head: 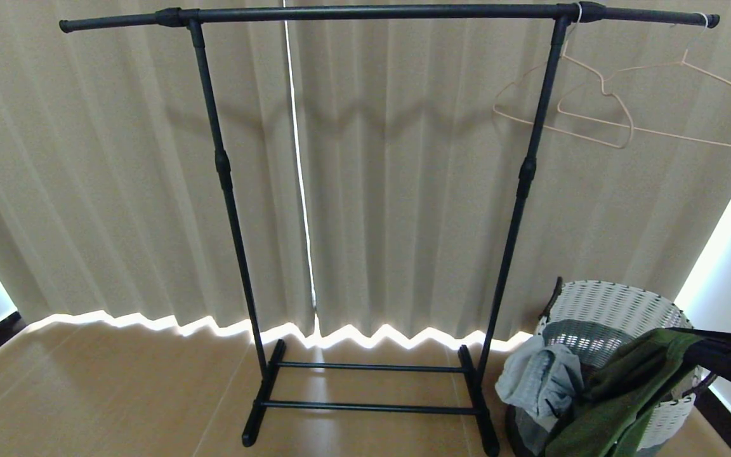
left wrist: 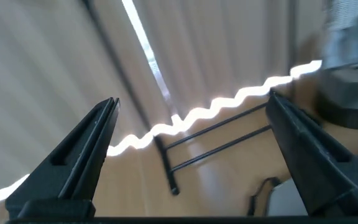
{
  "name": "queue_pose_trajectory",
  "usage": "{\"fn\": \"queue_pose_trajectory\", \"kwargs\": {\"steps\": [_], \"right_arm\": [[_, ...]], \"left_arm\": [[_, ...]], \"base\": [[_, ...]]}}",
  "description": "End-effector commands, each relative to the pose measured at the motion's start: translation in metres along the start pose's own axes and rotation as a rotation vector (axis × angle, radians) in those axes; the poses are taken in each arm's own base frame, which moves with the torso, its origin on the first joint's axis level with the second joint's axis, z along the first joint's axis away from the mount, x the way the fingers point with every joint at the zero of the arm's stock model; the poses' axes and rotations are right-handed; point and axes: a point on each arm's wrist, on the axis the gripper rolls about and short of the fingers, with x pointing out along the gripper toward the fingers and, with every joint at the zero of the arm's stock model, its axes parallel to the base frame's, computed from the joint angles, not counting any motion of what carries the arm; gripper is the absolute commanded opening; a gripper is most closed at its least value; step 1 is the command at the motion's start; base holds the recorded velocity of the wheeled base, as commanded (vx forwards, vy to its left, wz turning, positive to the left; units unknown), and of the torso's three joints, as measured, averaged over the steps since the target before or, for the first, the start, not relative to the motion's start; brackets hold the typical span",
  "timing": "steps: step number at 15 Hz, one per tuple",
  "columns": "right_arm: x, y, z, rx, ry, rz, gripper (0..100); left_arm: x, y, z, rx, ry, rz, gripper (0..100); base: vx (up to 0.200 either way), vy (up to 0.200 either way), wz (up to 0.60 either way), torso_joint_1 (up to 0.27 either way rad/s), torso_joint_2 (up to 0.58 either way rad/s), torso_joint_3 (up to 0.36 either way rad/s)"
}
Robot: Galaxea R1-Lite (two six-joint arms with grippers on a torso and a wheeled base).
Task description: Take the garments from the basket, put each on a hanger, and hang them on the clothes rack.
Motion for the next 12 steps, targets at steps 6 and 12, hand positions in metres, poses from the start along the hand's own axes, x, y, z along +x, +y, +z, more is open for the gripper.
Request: {"fn": "queue_pose_trajectory", "kwargs": {"steps": [6, 12], "right_arm": [[0.000, 0.005, 0.053, -0.013, -0.132, 0.080, 0], [0.001, 0.021, 0.082, 0.052, -0.198, 0.206, 0]], "left_arm": [[0.117, 0.030, 0.078, 0.053, 0.153, -0.408, 100], [0.189, -0.009, 0.115, 0.098, 0.224, -0.421, 100]], "base": [[0.000, 0.000, 0.00, 0.000, 0.00, 0.000], [0.000, 0.000, 0.00, 0.000, 0.00, 0.000]]}}
